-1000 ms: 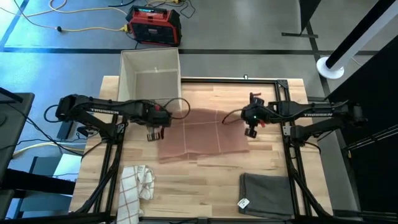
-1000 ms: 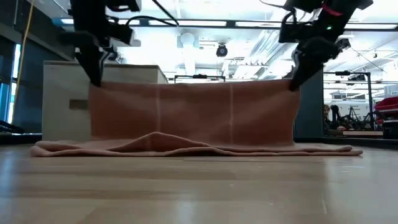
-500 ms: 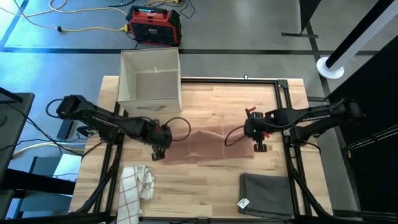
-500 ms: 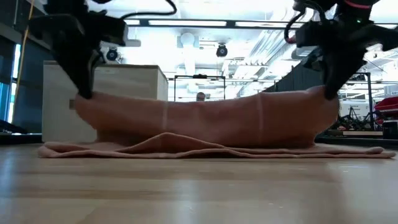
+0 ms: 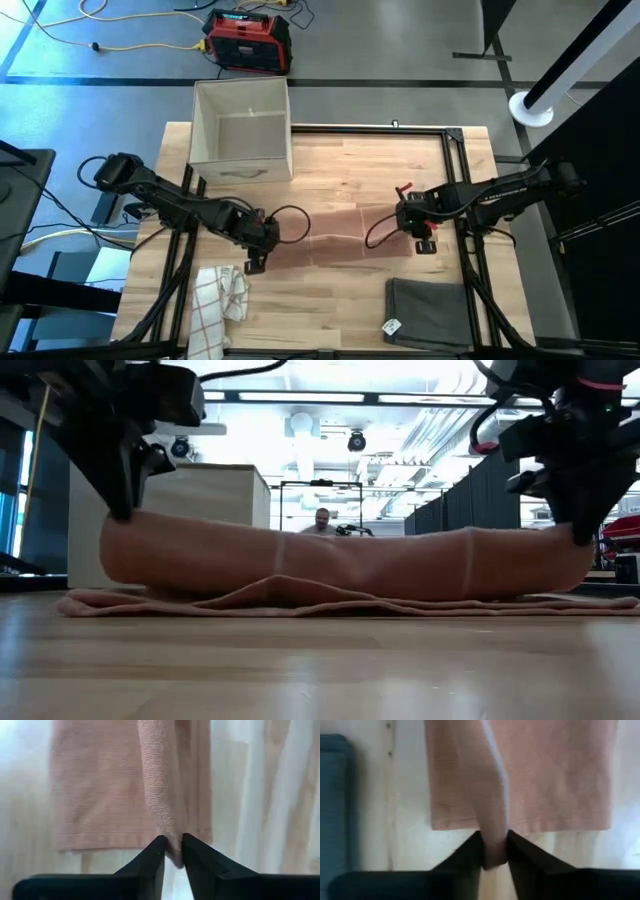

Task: Fold towel
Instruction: Fold the orange towel

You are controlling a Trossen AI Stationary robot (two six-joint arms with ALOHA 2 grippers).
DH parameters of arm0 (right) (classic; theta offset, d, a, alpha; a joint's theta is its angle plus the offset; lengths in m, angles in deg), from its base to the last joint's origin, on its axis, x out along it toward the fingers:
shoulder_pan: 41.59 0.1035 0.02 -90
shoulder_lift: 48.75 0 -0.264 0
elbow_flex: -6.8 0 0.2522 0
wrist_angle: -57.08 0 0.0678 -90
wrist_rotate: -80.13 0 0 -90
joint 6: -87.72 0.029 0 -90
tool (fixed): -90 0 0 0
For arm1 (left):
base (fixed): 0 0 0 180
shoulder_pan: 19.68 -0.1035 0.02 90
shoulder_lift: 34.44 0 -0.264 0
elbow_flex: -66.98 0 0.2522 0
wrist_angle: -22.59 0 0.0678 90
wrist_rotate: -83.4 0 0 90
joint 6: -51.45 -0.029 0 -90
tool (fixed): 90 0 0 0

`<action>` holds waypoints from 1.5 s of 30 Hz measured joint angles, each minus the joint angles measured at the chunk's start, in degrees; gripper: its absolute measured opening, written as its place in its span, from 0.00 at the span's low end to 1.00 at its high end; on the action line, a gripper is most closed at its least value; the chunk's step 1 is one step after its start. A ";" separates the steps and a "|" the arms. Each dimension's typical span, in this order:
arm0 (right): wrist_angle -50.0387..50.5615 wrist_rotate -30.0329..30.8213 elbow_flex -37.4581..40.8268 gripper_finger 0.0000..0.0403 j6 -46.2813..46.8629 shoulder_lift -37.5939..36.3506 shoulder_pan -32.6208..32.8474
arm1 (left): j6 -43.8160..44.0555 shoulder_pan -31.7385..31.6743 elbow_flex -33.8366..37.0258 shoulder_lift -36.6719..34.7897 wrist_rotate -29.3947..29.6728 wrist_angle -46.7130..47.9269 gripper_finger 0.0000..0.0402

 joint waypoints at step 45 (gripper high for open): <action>5.24 4.38 -3.37 0.36 78.14 6.61 -6.94 | -19.05 -5.80 12.00 -0.03 -8.55 1.07 0.23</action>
